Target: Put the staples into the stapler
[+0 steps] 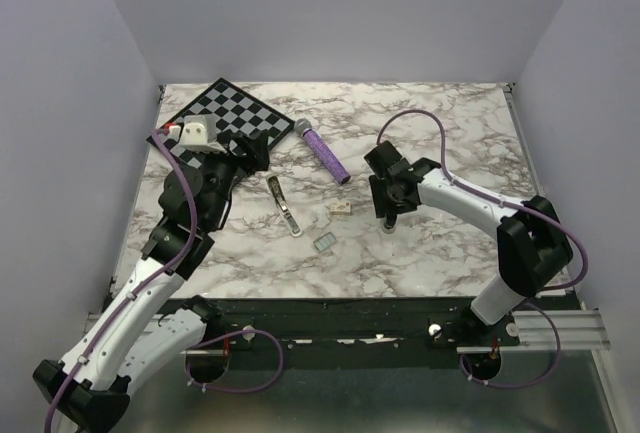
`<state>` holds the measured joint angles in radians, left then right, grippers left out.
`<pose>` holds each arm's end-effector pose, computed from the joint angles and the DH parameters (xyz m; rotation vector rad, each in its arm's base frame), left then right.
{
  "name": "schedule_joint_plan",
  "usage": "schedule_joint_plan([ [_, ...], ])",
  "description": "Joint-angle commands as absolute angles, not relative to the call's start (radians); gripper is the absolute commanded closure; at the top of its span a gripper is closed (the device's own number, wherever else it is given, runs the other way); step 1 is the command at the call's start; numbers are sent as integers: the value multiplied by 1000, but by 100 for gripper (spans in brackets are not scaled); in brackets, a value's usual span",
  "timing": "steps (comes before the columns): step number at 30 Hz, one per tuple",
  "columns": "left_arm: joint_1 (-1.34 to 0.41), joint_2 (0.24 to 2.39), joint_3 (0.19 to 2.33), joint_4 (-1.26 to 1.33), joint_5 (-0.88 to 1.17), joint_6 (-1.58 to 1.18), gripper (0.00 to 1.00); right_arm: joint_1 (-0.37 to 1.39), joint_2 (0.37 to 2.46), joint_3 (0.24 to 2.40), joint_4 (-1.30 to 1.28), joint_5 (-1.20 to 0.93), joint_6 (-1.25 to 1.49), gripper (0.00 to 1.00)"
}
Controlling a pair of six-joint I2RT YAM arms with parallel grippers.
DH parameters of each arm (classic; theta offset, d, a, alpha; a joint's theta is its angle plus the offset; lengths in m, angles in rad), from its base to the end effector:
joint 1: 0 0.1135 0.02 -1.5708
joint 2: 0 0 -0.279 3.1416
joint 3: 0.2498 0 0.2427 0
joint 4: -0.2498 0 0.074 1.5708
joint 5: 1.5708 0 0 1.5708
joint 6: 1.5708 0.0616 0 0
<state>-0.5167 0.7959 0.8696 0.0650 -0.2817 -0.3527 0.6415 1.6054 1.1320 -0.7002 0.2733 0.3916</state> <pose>0.1709 -0.0774 0.4084 -0.1158 1.4530 -0.5113 0.2646 0.1769 0.2156 -0.2588 2.6521 -0.0537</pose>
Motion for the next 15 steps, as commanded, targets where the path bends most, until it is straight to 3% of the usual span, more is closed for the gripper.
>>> schedule_joint_plan([
  [1, -509, 729, 781, 81, -387, -233, 12, 632, 1664, 1172, -758, 213, 370, 44],
  [7, -509, 713, 764, 78, -393, -209, 12, 618, 1703, 1195, -773, 212, 370, 53],
  [15, -509, 715, 762, 77, -374, -207, 12, 603, 1707, 1219, -795, 193, 373, 53],
])
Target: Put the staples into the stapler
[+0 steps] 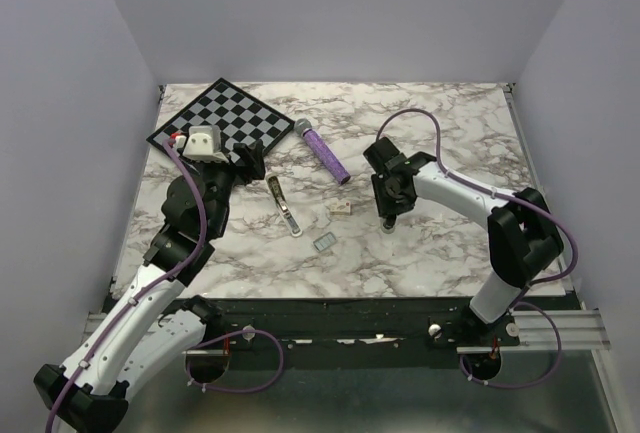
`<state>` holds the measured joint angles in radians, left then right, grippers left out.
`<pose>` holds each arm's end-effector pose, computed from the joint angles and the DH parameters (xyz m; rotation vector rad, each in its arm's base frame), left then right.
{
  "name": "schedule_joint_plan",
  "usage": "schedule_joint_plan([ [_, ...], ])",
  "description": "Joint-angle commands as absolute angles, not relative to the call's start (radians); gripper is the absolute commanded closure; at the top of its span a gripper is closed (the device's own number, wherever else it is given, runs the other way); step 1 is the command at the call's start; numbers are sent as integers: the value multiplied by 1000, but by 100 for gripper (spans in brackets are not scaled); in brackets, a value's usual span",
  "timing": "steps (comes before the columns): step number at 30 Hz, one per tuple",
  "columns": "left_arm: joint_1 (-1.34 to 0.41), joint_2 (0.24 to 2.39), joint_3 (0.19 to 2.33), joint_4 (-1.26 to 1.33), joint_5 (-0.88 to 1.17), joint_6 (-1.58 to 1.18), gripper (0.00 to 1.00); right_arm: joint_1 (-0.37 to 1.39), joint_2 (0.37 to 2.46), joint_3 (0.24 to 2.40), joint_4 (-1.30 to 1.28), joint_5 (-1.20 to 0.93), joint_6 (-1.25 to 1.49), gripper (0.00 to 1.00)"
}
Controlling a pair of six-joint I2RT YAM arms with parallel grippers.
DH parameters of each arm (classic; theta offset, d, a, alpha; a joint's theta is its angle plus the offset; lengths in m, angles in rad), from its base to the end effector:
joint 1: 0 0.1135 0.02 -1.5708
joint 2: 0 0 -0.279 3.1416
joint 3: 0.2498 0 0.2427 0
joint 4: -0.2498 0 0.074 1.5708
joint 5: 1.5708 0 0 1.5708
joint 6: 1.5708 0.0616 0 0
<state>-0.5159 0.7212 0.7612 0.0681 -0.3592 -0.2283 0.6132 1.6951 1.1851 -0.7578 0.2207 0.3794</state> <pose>0.1620 -0.0670 0.3813 -0.0825 1.4765 -0.3421 0.2769 0.1784 0.1999 -0.2766 2.7573 -0.0685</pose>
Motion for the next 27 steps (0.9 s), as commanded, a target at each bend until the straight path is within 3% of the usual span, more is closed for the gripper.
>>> schedule_joint_plan([
  [1, -509, 715, 759, 77, -371, -207, 12, 600, 1707, 1223, -796, 190, 368, 53],
  [3, -509, 719, 761, 77, -367, -210, 12, 597, 1710, 1224, -796, 190, 365, 54],
  [7, -509, 723, 761, 75, -360, -212, 12, 589, 1730, 1209, -787, 184, 367, 79],
  [11, -509, 729, 759, 75, -362, -212, 12, 589, 1750, 1152, -747, 170, 377, 92],
  [27, -509, 747, 758, 77, -341, -219, 12, 589, 1838, 1019, -655, 153, 407, 99],
])
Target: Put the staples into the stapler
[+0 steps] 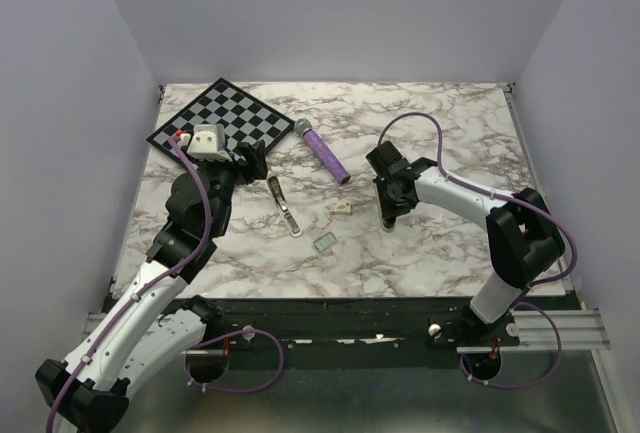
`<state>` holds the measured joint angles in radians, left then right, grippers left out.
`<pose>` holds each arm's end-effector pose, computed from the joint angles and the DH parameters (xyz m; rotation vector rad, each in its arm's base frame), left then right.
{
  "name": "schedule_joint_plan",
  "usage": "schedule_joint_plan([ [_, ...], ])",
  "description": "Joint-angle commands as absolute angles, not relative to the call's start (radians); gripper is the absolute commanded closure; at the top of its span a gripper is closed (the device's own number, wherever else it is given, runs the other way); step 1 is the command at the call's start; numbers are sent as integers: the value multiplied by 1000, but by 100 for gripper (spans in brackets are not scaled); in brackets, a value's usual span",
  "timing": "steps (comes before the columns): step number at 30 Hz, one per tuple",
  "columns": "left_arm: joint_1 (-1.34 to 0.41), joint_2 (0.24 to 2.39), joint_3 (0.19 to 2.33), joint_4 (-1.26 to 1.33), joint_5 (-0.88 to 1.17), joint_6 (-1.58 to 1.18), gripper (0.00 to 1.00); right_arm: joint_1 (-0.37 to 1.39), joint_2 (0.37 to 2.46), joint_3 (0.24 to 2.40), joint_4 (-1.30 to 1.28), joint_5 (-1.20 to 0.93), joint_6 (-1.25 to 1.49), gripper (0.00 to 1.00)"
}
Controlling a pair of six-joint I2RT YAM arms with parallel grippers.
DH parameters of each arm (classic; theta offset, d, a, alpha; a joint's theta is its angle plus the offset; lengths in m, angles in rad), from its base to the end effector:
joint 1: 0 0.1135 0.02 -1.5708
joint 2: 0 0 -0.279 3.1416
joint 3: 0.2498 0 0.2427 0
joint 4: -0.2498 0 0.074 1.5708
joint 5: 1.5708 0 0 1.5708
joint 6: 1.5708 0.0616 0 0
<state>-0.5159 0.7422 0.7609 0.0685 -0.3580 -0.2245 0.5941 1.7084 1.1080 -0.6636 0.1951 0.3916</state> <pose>0.1669 -0.0698 0.3779 -0.0737 1.4962 -0.3323 0.2775 0.1730 0.1784 -0.2391 2.7701 -0.0363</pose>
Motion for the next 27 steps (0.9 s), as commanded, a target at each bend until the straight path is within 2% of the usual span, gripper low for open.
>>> schedule_joint_plan([
  [1, -509, 747, 758, 75, -341, -221, 12, 589, 1844, 1016, -653, 152, 408, 99],
  [7, -509, 749, 756, 75, -344, -222, 12, 591, 1836, 1020, -658, 146, 419, 99],
  [15, -509, 747, 755, 77, -353, -221, 12, 551, 1738, 1183, -764, 224, 365, 99],
  [27, -509, 752, 752, 80, -354, -212, 12, 424, 1830, 1341, -795, 281, 252, 92],
])
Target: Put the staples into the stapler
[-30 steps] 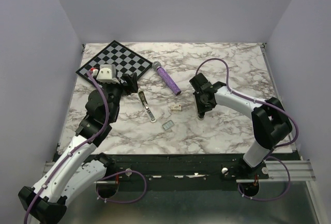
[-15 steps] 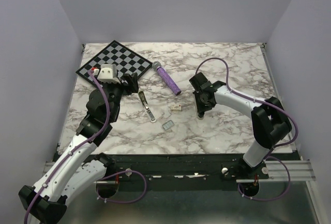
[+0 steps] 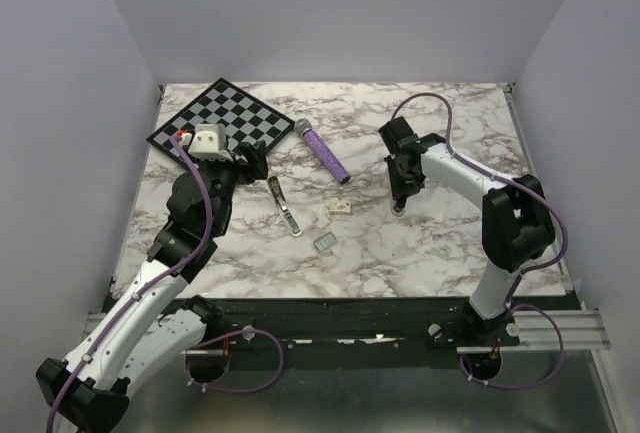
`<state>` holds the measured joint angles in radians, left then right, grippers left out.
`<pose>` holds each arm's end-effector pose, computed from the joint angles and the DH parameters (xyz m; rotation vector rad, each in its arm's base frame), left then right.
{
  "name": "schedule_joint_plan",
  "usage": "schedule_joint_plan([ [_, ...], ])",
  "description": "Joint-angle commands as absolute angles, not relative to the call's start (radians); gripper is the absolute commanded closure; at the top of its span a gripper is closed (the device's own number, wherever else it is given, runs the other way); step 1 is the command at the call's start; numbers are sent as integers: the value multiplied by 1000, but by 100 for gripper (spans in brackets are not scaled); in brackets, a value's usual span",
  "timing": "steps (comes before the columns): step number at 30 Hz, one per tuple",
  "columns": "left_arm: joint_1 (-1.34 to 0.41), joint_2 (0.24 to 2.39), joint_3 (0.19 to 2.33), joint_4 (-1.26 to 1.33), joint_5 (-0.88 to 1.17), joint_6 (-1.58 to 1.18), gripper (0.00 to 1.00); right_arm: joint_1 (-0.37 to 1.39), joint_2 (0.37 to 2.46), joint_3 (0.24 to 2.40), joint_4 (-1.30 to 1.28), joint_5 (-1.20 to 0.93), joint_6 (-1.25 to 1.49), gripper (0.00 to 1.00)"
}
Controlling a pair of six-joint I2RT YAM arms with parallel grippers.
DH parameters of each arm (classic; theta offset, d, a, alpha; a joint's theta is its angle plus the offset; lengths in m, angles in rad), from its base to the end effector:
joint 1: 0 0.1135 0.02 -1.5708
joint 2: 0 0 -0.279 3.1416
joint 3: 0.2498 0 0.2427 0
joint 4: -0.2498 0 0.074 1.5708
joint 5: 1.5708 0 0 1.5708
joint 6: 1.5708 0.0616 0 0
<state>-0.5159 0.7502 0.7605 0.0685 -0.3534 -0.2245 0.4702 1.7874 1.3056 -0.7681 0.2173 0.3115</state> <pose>0.1687 -0.0712 0.3765 -0.0680 1.5043 -0.3327 0.3256 0.1506 0.2029 -0.1703 2.7567 -0.1083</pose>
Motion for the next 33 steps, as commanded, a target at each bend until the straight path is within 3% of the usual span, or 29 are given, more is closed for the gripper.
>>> schedule_joint_plan([
  [1, -509, 752, 753, 78, -354, -212, 12, 411, 1835, 1345, -789, 285, 244, 91],
  [7, -509, 752, 752, 80, -354, -210, 12, 373, 1830, 1402, -781, 322, 181, 81],
  [10, -509, 753, 753, 80, -354, -210, 12, 374, 1825, 1445, -796, 301, 155, 67],
  [20, -509, 753, 753, 80, -362, -207, 12, 425, 1703, 1465, -838, 236, 143, 39],
  [26, -508, 749, 753, 77, -387, -199, 12, 583, 1609, 1422, -801, 183, 173, 39],
  [33, -506, 732, 750, 80, -422, -190, 12, 834, 1664, 1388, -732, 141, 255, 39],
])
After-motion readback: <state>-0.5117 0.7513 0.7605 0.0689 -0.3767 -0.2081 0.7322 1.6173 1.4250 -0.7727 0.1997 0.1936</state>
